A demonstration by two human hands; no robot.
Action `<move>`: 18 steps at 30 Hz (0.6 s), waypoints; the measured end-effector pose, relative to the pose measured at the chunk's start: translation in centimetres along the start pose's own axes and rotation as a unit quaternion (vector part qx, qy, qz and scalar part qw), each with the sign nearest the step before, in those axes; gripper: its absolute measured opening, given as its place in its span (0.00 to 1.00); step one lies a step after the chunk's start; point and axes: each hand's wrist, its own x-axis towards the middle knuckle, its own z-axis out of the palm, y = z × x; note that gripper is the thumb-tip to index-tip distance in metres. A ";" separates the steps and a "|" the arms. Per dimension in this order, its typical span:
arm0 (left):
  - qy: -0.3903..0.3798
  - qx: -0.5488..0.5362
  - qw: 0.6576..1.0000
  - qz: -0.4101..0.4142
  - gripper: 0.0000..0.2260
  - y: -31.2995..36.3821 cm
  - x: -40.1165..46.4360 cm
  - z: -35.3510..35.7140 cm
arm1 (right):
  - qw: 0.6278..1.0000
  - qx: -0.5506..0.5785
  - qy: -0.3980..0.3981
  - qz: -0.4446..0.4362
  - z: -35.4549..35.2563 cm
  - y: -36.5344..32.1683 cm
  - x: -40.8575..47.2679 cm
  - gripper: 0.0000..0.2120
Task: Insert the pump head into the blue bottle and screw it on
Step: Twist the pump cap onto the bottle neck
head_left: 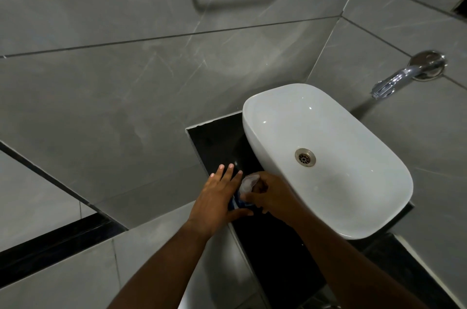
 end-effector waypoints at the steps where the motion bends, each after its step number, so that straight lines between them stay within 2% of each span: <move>1: 0.001 0.000 1.000 0.000 0.42 0.0 0.0 0.0 | 1.000 0.013 -0.016 -0.004 0.0 0.0 -0.2 0.16; 3: 0.006 -0.001 1.000 0.002 0.41 0.0 0.0 0.0 | 0.999 0.023 -0.025 -0.008 0.3 0.2 -0.4 0.14; 8: 0.008 -0.003 1.000 0.001 0.41 0.1 -0.2 0.0 | 1.000 0.006 0.030 0.007 0.9 -0.1 -0.3 0.13; 12: 0.010 0.004 1.000 0.003 0.41 0.0 -0.1 0.1 | 0.998 0.060 -0.009 -0.008 0.6 0.4 -0.7 0.17; 14: 0.009 0.003 1.000 0.001 0.41 0.0 -0.1 0.2 | 0.997 0.072 -0.004 -0.002 0.5 0.6 -0.7 0.15; 16: 0.008 0.005 1.000 0.001 0.41 0.1 -0.1 0.2 | 0.999 0.052 0.016 -0.003 0.5 0.9 -0.4 0.11; 18: 0.009 0.008 1.000 0.001 0.41 0.1 -0.2 0.1 | 0.999 0.022 0.033 -0.007 0.4 1.2 -0.2 0.12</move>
